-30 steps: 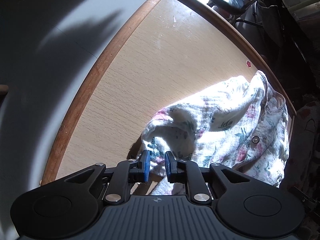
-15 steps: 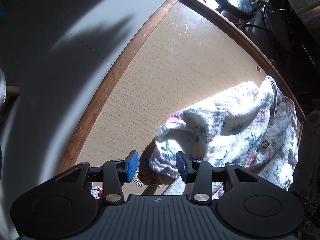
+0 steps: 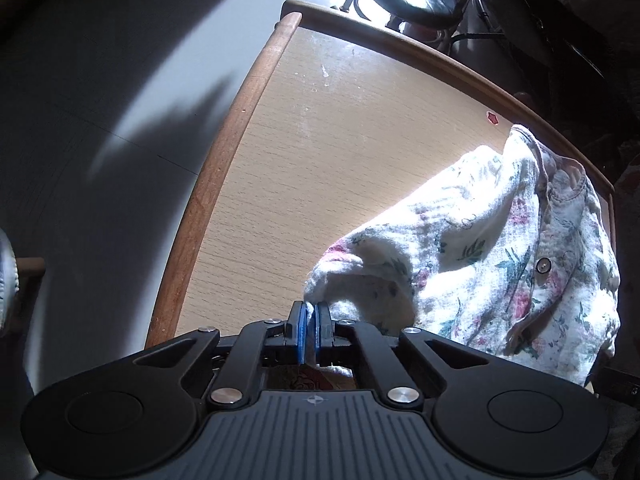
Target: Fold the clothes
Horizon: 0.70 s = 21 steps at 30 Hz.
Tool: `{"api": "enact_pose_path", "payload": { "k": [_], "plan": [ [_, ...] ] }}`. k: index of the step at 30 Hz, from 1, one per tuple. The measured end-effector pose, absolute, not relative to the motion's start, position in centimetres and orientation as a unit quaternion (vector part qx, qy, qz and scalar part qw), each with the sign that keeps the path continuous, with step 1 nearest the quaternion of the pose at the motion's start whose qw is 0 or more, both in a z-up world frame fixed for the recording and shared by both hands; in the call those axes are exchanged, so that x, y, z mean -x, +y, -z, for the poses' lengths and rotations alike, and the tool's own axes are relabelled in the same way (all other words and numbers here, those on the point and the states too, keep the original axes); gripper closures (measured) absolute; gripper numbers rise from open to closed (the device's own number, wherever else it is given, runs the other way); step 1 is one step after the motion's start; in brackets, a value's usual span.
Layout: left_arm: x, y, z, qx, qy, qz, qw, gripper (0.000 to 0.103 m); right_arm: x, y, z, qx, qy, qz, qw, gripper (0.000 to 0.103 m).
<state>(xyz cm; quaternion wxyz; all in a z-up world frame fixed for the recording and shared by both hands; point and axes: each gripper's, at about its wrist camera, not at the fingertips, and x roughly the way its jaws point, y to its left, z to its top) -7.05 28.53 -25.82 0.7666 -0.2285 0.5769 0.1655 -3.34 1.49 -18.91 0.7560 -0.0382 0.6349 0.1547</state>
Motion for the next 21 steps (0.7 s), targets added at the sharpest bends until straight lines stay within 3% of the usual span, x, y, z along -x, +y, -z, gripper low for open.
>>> {"api": "enact_pose_path", "payload": {
  "k": [11,21],
  "plan": [
    [5.1,30.3,23.2,0.150,0.556,-0.159,0.802,0.101,5.2,2.7,19.2,0.024,0.647,-0.167,0.744,0.068],
    [1.6,31.2,16.8,-0.001,0.463,-0.158,0.872,0.101,4.8,4.1,19.3,0.014,0.656,-0.202,0.728,0.068]
  ]
}}
